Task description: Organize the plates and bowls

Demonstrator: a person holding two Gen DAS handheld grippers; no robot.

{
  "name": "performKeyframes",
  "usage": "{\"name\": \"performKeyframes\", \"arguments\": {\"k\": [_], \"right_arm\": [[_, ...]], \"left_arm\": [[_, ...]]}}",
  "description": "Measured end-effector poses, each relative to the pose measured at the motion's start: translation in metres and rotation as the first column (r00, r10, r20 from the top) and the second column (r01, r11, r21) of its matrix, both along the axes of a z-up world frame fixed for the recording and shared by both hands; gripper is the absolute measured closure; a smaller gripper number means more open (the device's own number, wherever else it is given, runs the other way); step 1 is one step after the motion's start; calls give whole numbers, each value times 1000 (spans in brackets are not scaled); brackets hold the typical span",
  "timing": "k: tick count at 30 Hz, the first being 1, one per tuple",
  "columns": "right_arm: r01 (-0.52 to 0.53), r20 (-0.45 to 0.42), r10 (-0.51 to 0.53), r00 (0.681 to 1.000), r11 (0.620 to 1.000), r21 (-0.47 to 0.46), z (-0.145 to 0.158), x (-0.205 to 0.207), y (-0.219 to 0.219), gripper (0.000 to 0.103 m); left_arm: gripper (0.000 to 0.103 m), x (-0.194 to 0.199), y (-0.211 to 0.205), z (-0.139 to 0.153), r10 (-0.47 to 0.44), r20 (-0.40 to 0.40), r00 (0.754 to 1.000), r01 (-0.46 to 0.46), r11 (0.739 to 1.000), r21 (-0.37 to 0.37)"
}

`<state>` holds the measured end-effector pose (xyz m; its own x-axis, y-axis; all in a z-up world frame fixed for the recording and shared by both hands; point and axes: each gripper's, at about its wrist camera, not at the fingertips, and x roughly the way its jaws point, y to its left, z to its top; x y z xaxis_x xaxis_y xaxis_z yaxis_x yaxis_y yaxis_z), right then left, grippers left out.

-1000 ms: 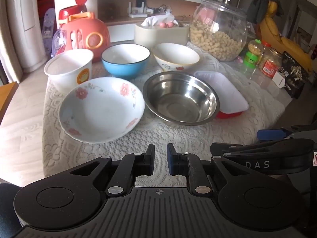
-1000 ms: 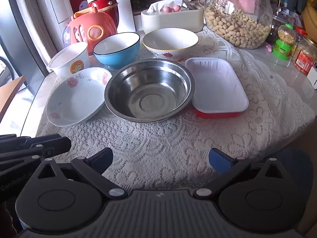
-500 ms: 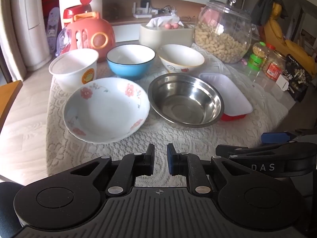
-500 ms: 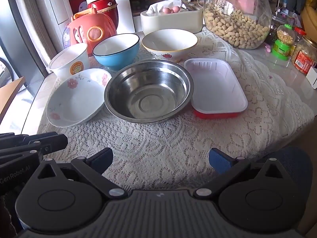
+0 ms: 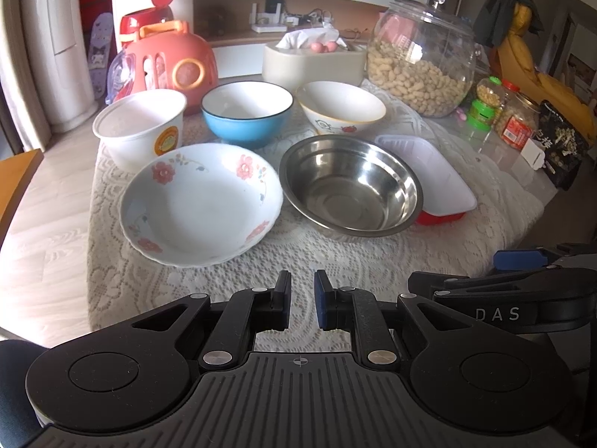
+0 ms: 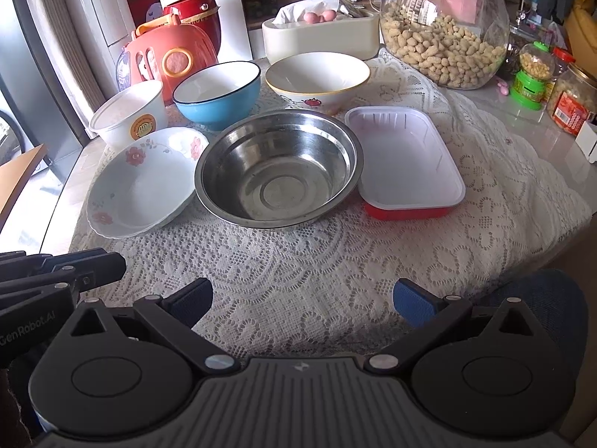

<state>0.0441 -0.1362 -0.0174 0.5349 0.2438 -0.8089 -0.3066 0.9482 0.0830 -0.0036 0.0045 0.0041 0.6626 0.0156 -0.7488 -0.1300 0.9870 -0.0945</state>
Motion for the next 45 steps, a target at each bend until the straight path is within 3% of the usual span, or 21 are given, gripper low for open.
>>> {"name": "performKeyframes", "arguments": {"k": [45], "right_arm": [[-29,0,29,1000,999,15,2,0,8,0]], "left_arm": [[86,0,3,-2,-10,-6,1000,10,1000,-24]]}}
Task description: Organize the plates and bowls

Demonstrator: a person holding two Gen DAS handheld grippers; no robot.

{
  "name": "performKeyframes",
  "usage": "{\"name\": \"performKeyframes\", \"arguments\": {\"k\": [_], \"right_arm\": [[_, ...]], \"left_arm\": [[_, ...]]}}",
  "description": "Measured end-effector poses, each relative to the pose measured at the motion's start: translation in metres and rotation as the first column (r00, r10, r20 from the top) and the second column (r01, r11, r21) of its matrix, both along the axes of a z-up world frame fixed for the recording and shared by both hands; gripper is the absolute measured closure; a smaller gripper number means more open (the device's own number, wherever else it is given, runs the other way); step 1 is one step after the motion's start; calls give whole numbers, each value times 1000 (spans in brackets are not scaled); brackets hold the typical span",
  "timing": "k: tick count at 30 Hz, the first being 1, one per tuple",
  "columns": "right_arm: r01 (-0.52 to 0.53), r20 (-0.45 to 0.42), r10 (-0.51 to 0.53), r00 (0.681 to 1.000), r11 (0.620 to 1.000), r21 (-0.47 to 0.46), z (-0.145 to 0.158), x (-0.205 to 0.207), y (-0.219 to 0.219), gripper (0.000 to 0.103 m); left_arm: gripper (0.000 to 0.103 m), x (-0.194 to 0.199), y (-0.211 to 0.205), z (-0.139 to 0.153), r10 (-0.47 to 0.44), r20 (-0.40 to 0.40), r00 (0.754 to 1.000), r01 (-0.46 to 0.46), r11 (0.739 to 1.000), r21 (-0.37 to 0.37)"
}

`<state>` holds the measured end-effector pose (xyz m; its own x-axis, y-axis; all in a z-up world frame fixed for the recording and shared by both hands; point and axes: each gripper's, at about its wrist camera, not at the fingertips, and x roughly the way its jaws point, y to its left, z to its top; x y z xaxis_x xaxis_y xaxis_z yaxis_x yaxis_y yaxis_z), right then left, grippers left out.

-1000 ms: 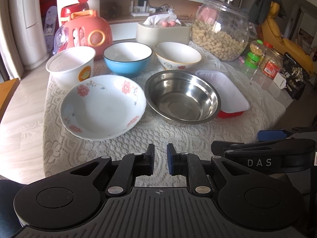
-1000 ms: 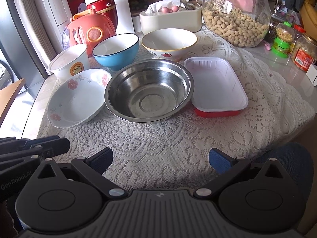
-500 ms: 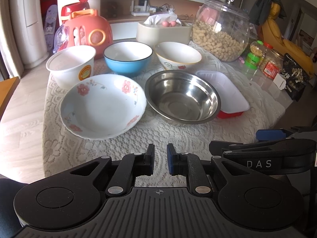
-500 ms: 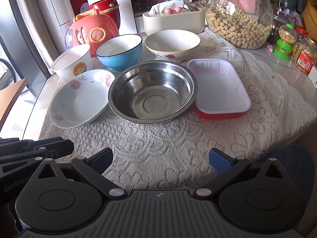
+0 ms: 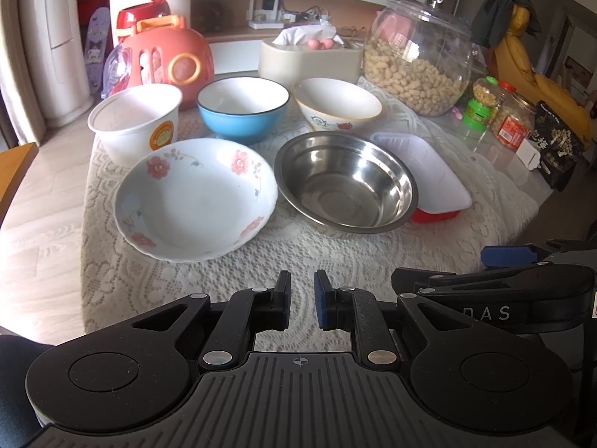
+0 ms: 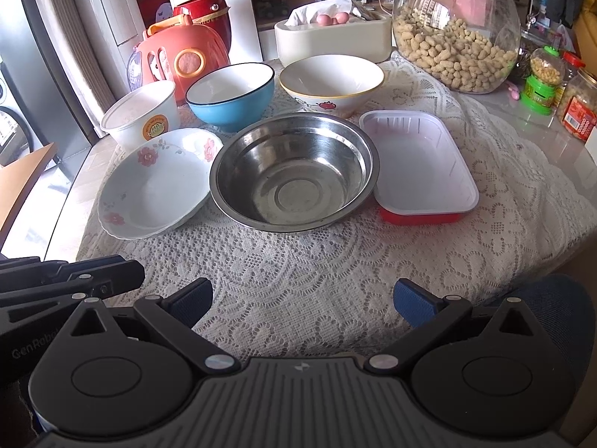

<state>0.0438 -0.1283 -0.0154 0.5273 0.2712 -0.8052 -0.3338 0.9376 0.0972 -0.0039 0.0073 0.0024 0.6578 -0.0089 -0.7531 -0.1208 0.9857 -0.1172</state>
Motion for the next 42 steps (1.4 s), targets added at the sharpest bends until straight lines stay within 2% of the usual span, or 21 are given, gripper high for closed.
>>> {"name": "performKeyframes", "arguments": {"k": [11,18,20,22,24,26,27,29,31,32,33,34,36,37,38,42], "right_arm": [[4,-12,-4,1000,1000,5,-4,1,-2,0],[0,-30,1,1000,1000,14,-10,9,-3,0],[-6,-13,6,1000,999,35,-8,14,-6,0],[-8,71,4,997,998,59,-5,17,-14,0],[-1,163,-11,987,998,71,-1,22,-26,0],[19,181,-35,983,996,92,0,36,-43,0],[36,163,-55,985,993,115,0,47,-56,0],[78,108,-97,989,983,169,-3,70,-81,0],[131,61,-147,987,969,210,-8,92,-106,0],[163,51,-177,983,964,211,-10,102,-117,0],[190,47,-204,978,960,207,-14,109,-127,0],[213,39,-225,974,956,203,-18,116,-134,0],[227,4,-233,972,948,223,-30,125,-143,2],[222,-21,-224,974,945,239,-38,128,-146,11],[216,-46,-211,976,944,250,-45,130,-147,15],[228,-114,-204,972,936,269,-67,141,-154,24]], "left_arm": [[86,2,1,-2,4,-3,1000,-4,1000,3],[86,12,8,-9,47,-37,998,-47,999,-3],[86,18,10,-8,58,-36,998,-59,998,-15],[86,26,8,-1,55,1,998,-55,998,-27],[85,36,3,8,19,76,997,-16,999,-41],[85,52,-2,16,-7,143,990,24,993,-114],[85,63,-4,19,-21,150,988,45,986,-159],[84,91,-11,21,-31,103,994,50,980,-193],[85,128,-25,19,-36,22,999,39,991,-130],[85,146,-33,16,-87,15,996,88,991,-105],[85,166,-39,12,-157,5,988,156,981,-112],[84,186,-41,6,-199,-20,980,193,967,-165],[83,226,-37,-9,-214,-86,973,179,936,-303],[83,244,-36,-17,-200,-117,973,151,930,-335],[83,258,-36,-23,-179,-137,974,126,937,-326],[83,295,-41,-44,-89,-189,978,50,978,-204]]}}
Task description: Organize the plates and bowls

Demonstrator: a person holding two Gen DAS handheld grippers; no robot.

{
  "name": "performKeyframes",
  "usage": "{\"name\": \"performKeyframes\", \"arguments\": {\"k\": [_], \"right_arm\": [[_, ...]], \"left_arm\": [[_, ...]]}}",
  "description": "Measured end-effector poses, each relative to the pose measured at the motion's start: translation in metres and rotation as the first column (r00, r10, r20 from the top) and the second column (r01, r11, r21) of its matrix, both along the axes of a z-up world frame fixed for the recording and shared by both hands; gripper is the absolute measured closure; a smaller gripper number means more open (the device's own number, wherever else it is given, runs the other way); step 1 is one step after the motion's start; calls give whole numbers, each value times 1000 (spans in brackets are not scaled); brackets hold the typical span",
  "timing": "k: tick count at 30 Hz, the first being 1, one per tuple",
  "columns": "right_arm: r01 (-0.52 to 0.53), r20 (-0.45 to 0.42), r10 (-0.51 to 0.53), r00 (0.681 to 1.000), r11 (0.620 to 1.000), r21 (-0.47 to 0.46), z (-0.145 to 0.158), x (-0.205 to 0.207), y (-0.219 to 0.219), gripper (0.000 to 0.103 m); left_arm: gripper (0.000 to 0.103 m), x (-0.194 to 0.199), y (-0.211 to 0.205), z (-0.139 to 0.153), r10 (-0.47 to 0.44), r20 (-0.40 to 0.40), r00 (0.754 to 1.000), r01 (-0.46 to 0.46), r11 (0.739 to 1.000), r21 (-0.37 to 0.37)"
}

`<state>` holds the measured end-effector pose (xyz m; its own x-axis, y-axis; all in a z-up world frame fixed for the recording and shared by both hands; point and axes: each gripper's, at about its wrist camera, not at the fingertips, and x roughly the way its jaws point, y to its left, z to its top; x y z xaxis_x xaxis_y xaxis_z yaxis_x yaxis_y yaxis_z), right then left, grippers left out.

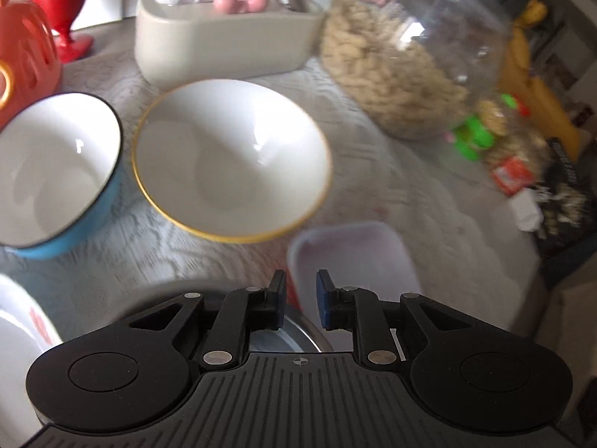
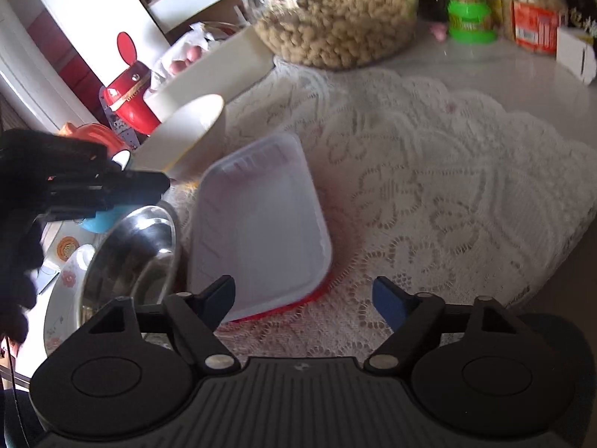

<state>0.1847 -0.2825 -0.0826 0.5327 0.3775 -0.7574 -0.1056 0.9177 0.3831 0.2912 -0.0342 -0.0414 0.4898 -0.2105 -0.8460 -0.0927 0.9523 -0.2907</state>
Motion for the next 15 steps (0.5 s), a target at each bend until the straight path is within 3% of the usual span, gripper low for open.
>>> {"name": "performKeyframes", "arguments": {"k": [3,7,10,13,15], "right_arm": [[-6,-25,7,1000,999,46,-8,9,-6,27],[-61,-41,67,997,989,133,-15,20,-10,34],[-88,-36,97,995,976,198,-15,27,-12,36],[-93,25,90,996,977,190,-3,31,-19,36],[-69,73,59,996,987,145,5,37,-25,36]], "left_arm": [[83,12,-4,-12,1,-14,1000,-1,1000,21],[82,27,-9,-28,-21,-48,999,19,999,-30],[80,37,-16,-34,-28,-49,998,23,994,-110],[81,48,-33,-34,-56,-36,998,48,979,-196],[81,55,-50,-34,-87,-29,996,80,976,-204]]}}
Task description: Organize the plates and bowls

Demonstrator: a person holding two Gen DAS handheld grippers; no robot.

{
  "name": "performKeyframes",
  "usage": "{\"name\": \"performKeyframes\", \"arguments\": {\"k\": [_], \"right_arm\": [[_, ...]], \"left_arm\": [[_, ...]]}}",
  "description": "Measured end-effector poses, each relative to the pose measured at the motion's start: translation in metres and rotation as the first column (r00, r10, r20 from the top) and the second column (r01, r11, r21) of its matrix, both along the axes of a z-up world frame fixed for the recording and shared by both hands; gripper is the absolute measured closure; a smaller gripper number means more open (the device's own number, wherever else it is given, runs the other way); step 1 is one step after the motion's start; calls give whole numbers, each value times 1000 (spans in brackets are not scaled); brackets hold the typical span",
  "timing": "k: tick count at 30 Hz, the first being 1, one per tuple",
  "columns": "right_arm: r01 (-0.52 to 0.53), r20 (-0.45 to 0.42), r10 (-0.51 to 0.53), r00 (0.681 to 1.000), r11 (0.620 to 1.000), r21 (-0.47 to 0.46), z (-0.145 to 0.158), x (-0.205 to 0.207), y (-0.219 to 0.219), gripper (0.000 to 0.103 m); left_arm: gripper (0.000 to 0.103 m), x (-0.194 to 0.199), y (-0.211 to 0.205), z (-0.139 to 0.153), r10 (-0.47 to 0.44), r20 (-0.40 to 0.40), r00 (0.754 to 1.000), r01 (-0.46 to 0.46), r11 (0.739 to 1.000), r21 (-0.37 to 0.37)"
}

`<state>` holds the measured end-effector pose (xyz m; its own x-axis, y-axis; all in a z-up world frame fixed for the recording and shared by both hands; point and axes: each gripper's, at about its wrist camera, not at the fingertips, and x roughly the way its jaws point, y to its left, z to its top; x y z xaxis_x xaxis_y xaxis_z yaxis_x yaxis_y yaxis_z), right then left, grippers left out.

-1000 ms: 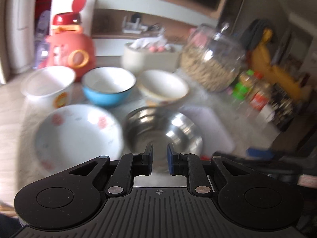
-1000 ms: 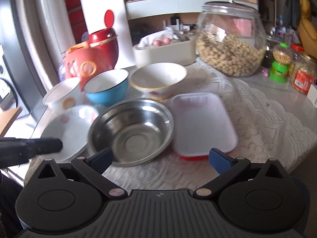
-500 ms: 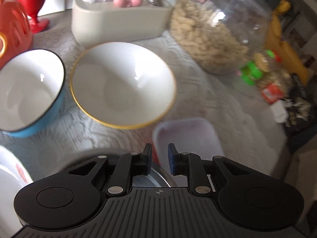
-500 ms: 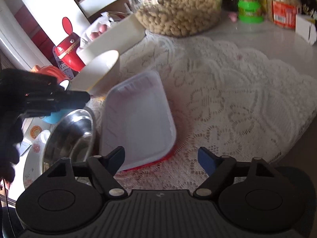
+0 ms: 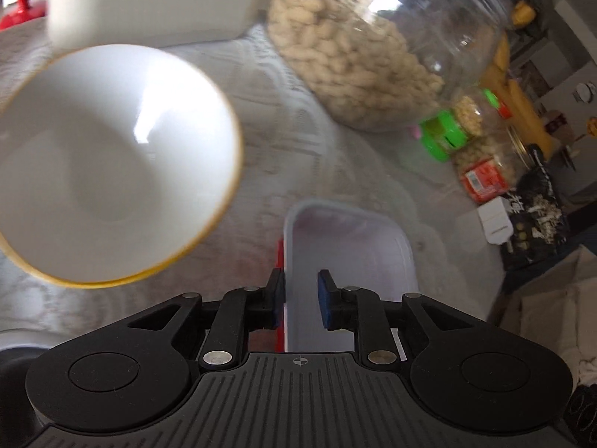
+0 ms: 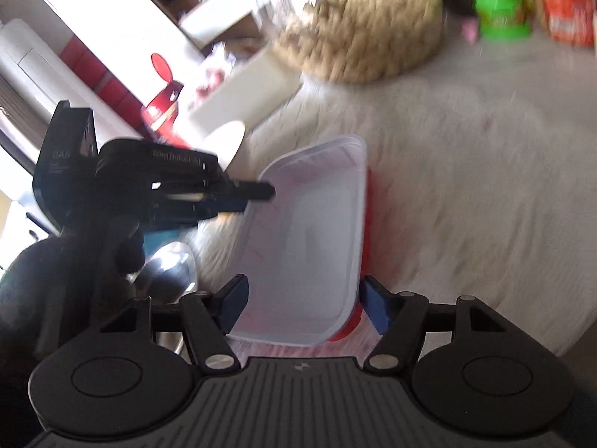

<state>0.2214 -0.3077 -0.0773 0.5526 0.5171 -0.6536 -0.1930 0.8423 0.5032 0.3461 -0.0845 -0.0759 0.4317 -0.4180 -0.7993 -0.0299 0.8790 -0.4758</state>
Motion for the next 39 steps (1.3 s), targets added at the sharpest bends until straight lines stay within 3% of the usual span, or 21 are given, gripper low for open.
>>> {"name": "performKeyframes", "arguments": {"k": [3,7,11,13,18,22,31,39], "right_arm": [[81,39,-78,996,994,-71,4,13,-11,36],[170,18,-170,985,977,-130,-2,30,-24,35],[235,10,-236,972,959,-160,-6,25,-36,25],[271,2,-275,961,947,-173,-8,21,-44,25],[302,96,-286,953,918,-259,3,12,-34,20],[304,153,-268,951,903,-305,15,13,-14,19],[282,149,-246,958,903,-324,22,18,31,18],[231,174,-183,968,918,-323,29,6,63,17]], "left_arm": [[82,9,-19,-6,-27,-6,1000,27,1000,0],[83,10,-25,-4,-17,-23,1000,16,1000,-8],[87,-23,-16,31,47,-4,999,-46,983,178],[87,-42,-6,46,77,-18,997,-71,973,220],[87,-86,29,69,116,-60,991,-108,987,121],[87,-106,53,83,145,-34,989,-142,988,57],[88,-129,98,98,245,17,969,-244,969,-43],[88,-152,110,116,247,75,966,-240,966,-92]]}}
